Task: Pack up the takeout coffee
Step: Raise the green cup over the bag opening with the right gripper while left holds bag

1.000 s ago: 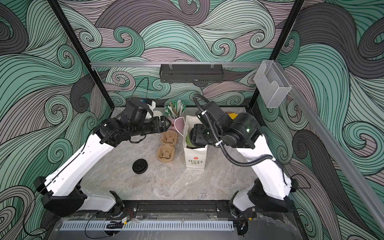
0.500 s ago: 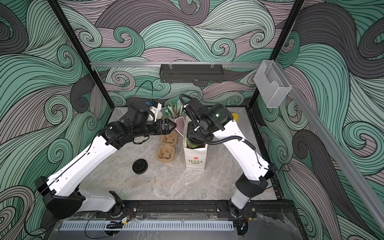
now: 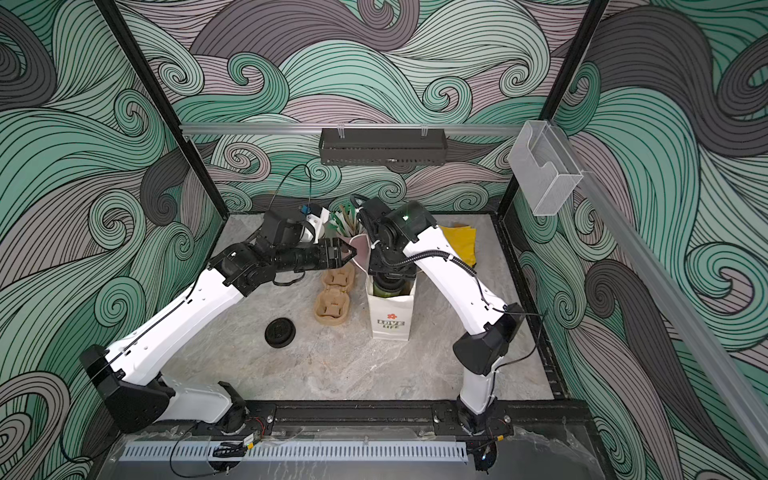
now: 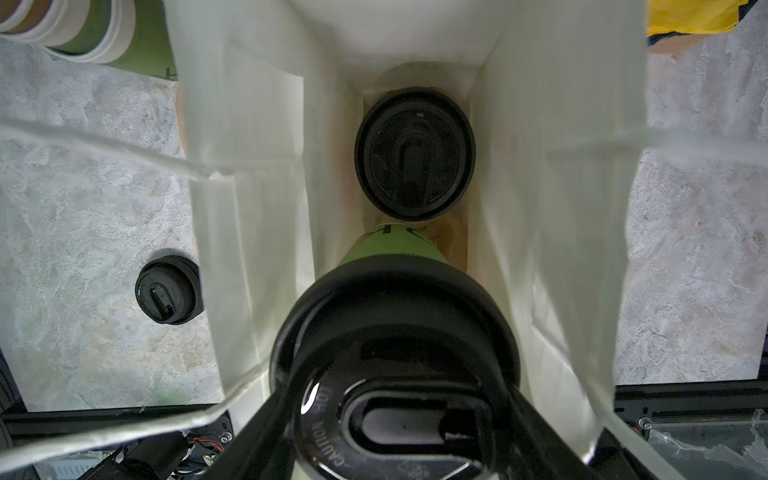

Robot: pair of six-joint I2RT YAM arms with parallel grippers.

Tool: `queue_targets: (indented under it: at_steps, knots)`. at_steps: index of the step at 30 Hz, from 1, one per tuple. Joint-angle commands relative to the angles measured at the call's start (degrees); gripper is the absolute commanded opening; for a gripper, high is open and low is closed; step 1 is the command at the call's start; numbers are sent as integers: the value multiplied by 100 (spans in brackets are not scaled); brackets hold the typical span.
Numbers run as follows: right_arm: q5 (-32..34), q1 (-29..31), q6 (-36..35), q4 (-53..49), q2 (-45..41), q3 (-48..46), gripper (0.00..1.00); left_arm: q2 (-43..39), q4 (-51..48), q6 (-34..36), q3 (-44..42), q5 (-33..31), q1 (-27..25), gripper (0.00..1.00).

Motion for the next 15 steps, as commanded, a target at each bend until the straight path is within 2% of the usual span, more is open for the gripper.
queue_targets:
  at_steps: [1,15]
  knots:
    - [-14,-53,25,-1115,35,43,63,119,88,-43,171,160,66,66]
    - [-31,-150,-46,-1006,232,-346,66,511,288,-175,290,407,91,38]
